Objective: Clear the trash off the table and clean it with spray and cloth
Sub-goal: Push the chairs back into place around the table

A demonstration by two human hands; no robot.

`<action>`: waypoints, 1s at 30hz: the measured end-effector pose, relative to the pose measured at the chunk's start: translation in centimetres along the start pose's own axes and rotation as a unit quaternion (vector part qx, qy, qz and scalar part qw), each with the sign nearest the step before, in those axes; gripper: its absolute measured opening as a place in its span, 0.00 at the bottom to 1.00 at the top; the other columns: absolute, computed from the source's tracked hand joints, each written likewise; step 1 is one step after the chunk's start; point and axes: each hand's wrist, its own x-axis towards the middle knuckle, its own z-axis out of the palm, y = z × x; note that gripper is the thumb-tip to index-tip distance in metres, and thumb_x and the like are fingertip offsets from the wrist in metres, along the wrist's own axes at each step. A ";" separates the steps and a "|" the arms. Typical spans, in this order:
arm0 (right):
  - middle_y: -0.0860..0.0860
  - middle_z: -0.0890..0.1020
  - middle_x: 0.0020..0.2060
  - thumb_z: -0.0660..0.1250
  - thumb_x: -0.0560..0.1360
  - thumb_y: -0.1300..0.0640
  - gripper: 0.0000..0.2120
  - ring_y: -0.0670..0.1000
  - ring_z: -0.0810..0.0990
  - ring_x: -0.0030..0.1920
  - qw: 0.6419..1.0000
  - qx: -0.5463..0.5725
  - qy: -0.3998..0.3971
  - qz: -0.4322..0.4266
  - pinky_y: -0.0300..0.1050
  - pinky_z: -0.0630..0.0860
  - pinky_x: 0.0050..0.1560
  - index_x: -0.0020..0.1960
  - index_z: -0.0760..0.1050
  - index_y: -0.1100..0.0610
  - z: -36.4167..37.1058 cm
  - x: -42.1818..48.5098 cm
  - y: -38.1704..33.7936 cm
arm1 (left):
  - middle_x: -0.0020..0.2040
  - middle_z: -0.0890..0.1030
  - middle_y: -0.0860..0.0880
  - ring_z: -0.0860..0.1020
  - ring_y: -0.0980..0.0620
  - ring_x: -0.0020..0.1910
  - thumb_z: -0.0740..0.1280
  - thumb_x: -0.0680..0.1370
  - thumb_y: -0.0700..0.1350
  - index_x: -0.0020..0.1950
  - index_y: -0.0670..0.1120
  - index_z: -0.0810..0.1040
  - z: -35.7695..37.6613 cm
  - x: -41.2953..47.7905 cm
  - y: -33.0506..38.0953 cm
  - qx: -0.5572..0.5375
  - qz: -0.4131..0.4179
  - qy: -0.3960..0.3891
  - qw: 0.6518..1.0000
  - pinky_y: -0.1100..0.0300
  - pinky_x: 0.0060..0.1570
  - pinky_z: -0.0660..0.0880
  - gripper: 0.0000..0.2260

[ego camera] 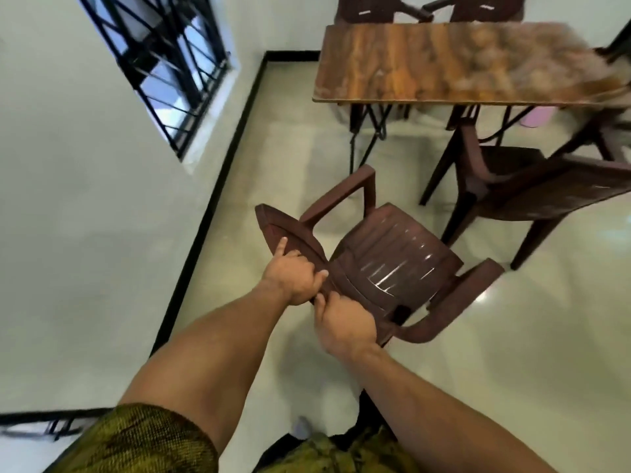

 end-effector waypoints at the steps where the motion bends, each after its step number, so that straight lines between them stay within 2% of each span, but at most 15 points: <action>1: 0.55 0.82 0.54 0.48 0.83 0.41 0.23 0.58 0.81 0.54 1.000 -0.009 0.019 -0.001 0.51 0.74 0.50 0.58 0.75 0.56 0.3 -0.6 -0.3 | 0.66 0.79 0.45 0.69 0.45 0.72 0.43 0.84 0.61 0.66 0.46 0.80 -0.3 -0.2 -0.1 0.010 0.010 -0.011 1.000 0.39 0.78 0.42 0.32; 4: 0.55 0.82 0.52 0.48 0.83 0.40 0.23 0.58 0.82 0.50 0.997 -0.057 0.046 -0.036 0.52 0.74 0.46 0.57 0.74 0.55 1.1 -2.2 -0.6 | 0.71 0.75 0.44 0.68 0.44 0.72 0.44 0.84 0.62 0.68 0.45 0.79 -0.2 -1.0 -0.1 0.024 0.032 -0.046 0.998 0.39 0.77 0.49 0.32; 6: 0.54 0.83 0.50 0.46 0.83 0.38 0.25 0.57 0.82 0.48 0.993 -0.073 0.048 -0.074 0.52 0.74 0.44 0.55 0.75 0.54 1.4 -2.9 -0.2 | 0.71 0.75 0.45 0.68 0.44 0.72 0.44 0.84 0.60 0.68 0.44 0.78 0.2 -1.5 -0.3 0.018 0.028 -0.041 0.999 0.38 0.75 0.53 0.31; 10: 0.54 0.83 0.47 0.43 0.80 0.33 0.31 0.57 0.82 0.45 0.984 -0.100 0.060 -0.133 0.53 0.75 0.42 0.51 0.75 0.54 0.3 -2.3 1.5 | 0.67 0.79 0.45 0.70 0.45 0.69 0.45 0.84 0.58 0.65 0.45 0.79 0.2 -1.0 0.0 -0.005 0.012 -0.026 1.000 0.38 0.72 0.57 0.29; 15: 0.51 0.83 0.46 0.45 0.80 0.30 0.29 0.56 0.82 0.46 0.972 -0.131 0.059 -0.188 0.51 0.76 0.41 0.50 0.74 0.51 -2.0 0.7 6.4 | 0.62 0.80 0.43 0.73 0.44 0.65 0.47 0.84 0.58 0.60 0.43 0.81 -0.5 0.4 1.5 -0.048 0.009 -0.003 0.999 0.41 0.68 0.61 0.28; 18: 0.50 0.82 0.49 0.44 0.79 0.30 0.31 0.54 0.81 0.51 0.964 -0.162 0.024 -0.211 0.51 0.77 0.46 0.55 0.75 0.51 -4.3 3.6 9.9 | 0.59 0.81 0.43 0.75 0.44 0.63 0.46 0.84 0.61 0.60 0.45 0.82 -0.9 1.7 2.1 -0.068 0.028 -0.002 0.997 0.43 0.66 0.64 0.29; 20: 0.49 0.82 0.54 0.44 0.79 0.29 0.31 0.52 0.79 0.57 0.960 -0.174 0.005 -0.219 0.50 0.75 0.55 0.59 0.74 0.49 -6.0 5.9 12.2 | 0.63 0.80 0.46 0.73 0.46 0.67 0.46 0.83 0.63 0.62 0.48 0.81 -0.9 3.0 2.2 -0.082 0.044 0.031 0.995 0.43 0.71 0.62 0.30; 21: 0.48 0.81 0.58 0.45 0.79 0.29 0.30 0.51 0.77 0.61 0.961 -0.174 0.004 -0.216 0.50 0.73 0.60 0.61 0.74 0.48 -6.7 7.1 13.2 | 0.68 0.78 0.47 0.69 0.47 0.72 0.45 0.83 0.64 0.65 0.49 0.80 -1.0 3.7 2.3 -0.092 0.048 0.051 0.993 0.43 0.75 0.58 0.30; 24: 0.48 0.73 0.72 0.46 0.79 0.29 0.32 0.51 0.66 0.74 0.964 -0.178 -0.004 -0.197 0.51 0.63 0.72 0.69 0.72 0.47 -8.4 10.9 16.3 | 0.82 0.59 0.49 0.50 0.49 0.82 0.45 0.81 0.68 0.77 0.51 0.68 -1.9 6.7 3.1 -0.110 0.044 0.092 0.989 0.39 0.79 0.41 0.33; 26: 0.49 0.67 0.76 0.43 0.79 0.29 0.33 0.52 0.58 0.78 0.963 -0.187 -0.005 -0.195 0.53 0.56 0.76 0.71 0.70 0.45 -9.9 13.8 18.3 | 0.83 0.51 0.48 0.43 0.49 0.82 0.43 0.80 0.70 0.80 0.51 0.61 -3.2 9.3 4.6 -0.122 0.009 0.108 0.987 0.37 0.77 0.36 0.35; 30: 0.51 0.60 0.79 0.40 0.77 0.28 0.34 0.54 0.50 0.80 0.967 -0.182 -0.014 -0.175 0.60 0.46 0.79 0.75 0.65 0.41 -13.6 20.4 22.3 | 0.83 0.47 0.45 0.39 0.45 0.82 0.42 0.78 0.72 0.82 0.49 0.55 -6.3 15.6 8.1 -0.146 -0.098 0.104 0.979 0.35 0.75 0.33 0.39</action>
